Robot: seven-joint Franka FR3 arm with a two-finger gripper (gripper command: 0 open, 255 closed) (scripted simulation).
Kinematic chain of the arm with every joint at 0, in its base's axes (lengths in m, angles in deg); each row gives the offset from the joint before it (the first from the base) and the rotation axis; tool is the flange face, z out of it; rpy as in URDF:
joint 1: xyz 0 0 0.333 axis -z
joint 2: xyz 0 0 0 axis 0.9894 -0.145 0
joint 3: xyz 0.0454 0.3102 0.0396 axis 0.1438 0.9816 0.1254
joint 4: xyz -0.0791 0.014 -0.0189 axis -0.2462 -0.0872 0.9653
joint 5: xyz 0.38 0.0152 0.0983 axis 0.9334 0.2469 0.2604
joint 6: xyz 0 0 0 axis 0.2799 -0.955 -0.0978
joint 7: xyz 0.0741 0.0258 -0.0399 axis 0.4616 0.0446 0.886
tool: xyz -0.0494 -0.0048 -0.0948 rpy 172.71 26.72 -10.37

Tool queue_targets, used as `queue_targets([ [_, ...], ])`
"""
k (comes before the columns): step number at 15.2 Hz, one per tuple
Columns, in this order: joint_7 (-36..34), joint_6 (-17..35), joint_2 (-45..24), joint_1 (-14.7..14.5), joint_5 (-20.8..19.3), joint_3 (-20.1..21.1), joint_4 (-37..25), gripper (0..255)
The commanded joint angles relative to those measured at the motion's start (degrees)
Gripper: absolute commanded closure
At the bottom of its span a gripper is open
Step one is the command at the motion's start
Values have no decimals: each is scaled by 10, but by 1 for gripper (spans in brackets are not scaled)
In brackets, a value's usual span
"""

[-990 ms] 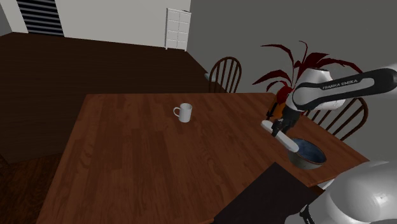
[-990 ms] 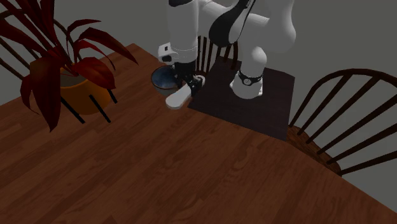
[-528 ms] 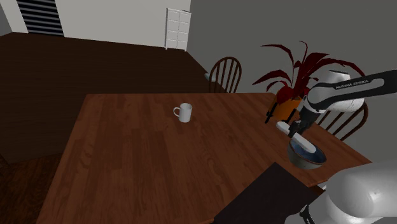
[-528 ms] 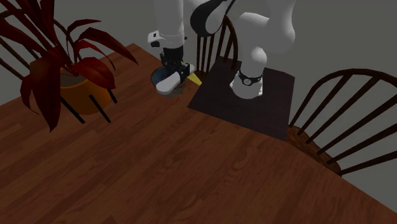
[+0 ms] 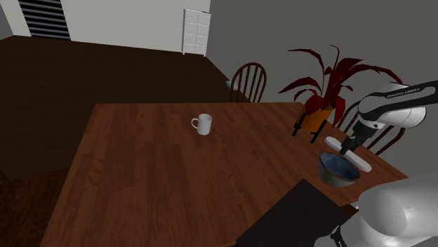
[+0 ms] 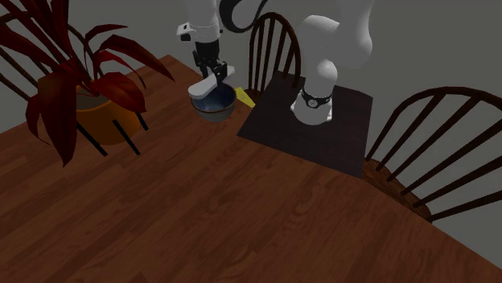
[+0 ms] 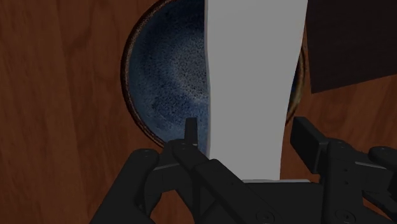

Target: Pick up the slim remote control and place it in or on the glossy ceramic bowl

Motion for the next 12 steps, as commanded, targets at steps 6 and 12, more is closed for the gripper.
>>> queue_targets([
  [6,40,59,-54,-9,16,-40,4,255],
  [12,64,122,-107,-28,47,-62,19,255],
])
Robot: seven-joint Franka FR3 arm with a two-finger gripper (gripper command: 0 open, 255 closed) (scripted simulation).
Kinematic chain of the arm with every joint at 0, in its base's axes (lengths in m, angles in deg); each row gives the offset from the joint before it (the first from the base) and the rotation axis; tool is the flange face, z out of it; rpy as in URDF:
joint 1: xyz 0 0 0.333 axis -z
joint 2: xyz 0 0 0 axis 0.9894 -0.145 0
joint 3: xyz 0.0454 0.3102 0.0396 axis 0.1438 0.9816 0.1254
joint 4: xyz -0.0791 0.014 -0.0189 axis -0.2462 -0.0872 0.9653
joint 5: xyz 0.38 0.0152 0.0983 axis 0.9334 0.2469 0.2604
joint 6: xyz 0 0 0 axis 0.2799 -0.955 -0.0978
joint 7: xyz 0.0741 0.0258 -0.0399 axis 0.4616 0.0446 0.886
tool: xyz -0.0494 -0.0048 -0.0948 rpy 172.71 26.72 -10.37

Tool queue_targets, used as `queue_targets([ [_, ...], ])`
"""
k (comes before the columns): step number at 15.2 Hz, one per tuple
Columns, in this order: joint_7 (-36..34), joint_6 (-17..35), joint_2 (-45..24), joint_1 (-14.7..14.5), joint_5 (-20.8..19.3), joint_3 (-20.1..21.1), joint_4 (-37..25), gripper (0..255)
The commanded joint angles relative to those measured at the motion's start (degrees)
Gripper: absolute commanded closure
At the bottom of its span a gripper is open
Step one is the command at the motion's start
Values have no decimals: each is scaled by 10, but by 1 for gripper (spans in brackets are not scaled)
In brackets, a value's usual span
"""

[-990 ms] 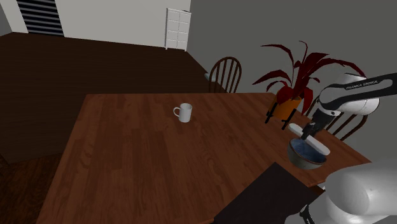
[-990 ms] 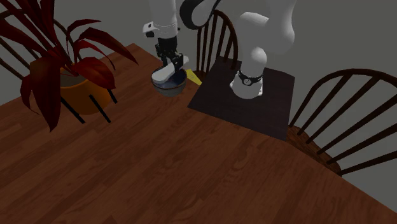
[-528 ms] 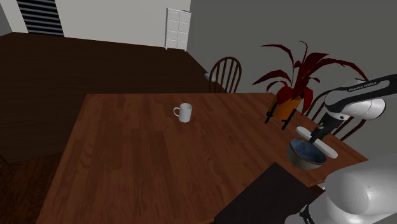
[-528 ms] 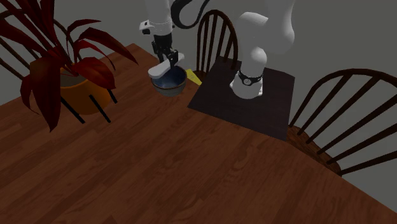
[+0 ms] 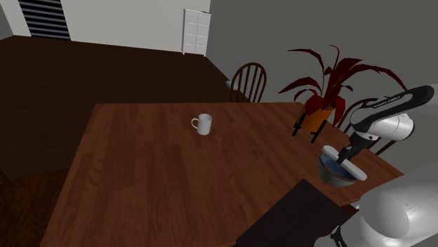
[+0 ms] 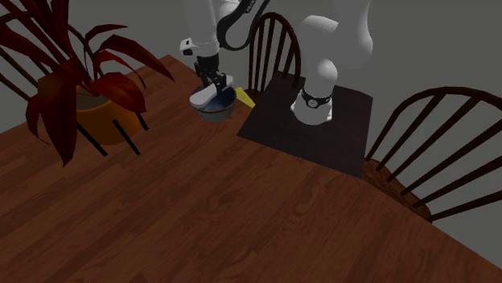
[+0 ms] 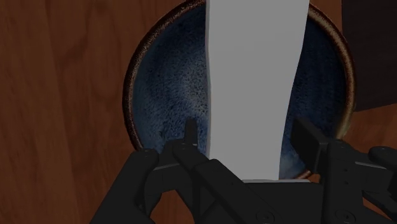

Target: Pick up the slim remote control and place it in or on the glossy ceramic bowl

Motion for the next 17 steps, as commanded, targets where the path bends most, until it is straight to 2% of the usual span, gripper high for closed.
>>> queue_targets([
  [1,9,21,-17,-7,13,-7,5,255],
  [3,22,40,-37,-14,30,-14,8,255],
  [11,22,41,-37,-14,30,-13,8,255],
  [12,22,41,-37,-14,30,-13,8,0],
  [17,22,41,-37,-14,30,-13,8,0],
])
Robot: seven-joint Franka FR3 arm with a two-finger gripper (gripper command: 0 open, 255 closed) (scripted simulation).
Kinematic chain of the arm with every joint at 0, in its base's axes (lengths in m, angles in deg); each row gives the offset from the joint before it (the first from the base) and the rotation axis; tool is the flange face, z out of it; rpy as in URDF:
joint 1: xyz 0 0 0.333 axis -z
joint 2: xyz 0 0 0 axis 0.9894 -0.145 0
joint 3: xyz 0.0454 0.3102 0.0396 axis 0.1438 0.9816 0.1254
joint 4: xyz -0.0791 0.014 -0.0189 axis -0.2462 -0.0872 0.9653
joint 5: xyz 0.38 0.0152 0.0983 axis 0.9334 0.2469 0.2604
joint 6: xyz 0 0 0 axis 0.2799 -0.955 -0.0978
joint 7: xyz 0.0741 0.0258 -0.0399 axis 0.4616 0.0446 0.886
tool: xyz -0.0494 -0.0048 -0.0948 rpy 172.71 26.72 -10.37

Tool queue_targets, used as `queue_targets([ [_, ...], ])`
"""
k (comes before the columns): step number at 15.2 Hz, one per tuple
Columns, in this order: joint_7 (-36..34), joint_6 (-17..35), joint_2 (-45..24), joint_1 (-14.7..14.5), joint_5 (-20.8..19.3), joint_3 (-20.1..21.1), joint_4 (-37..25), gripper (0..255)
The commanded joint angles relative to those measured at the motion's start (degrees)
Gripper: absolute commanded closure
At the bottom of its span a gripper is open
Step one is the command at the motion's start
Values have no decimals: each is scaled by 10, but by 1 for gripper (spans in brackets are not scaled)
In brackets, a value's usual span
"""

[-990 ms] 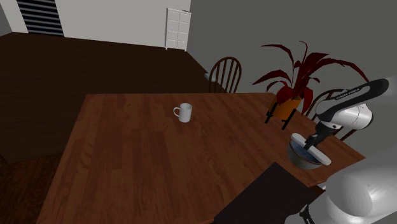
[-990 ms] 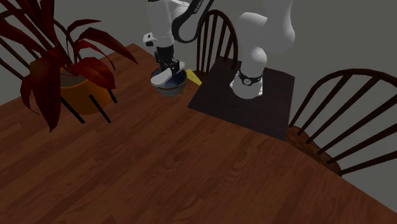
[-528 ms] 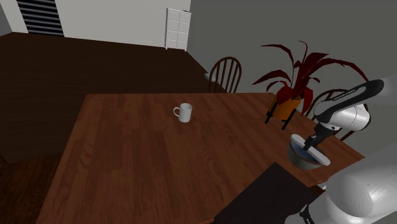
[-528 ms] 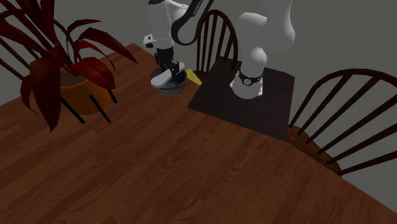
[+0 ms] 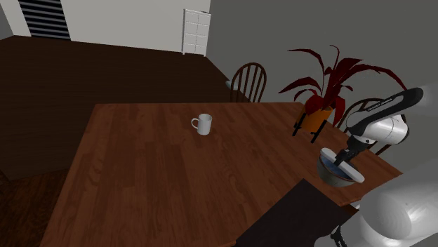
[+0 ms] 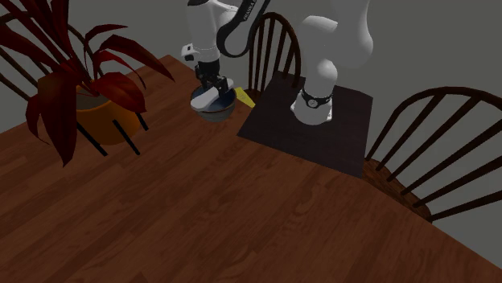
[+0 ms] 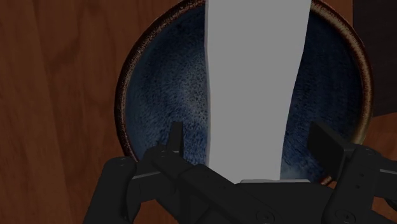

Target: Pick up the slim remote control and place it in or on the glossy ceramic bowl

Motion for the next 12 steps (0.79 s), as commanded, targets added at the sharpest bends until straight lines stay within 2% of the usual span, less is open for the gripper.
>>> queue_targets([
  [1,-17,-26,26,9,-24,8,-4,0],
  [4,-47,-99,89,30,-61,33,-20,0],
  [12,-47,-99,89,31,-61,34,-20,0],
])
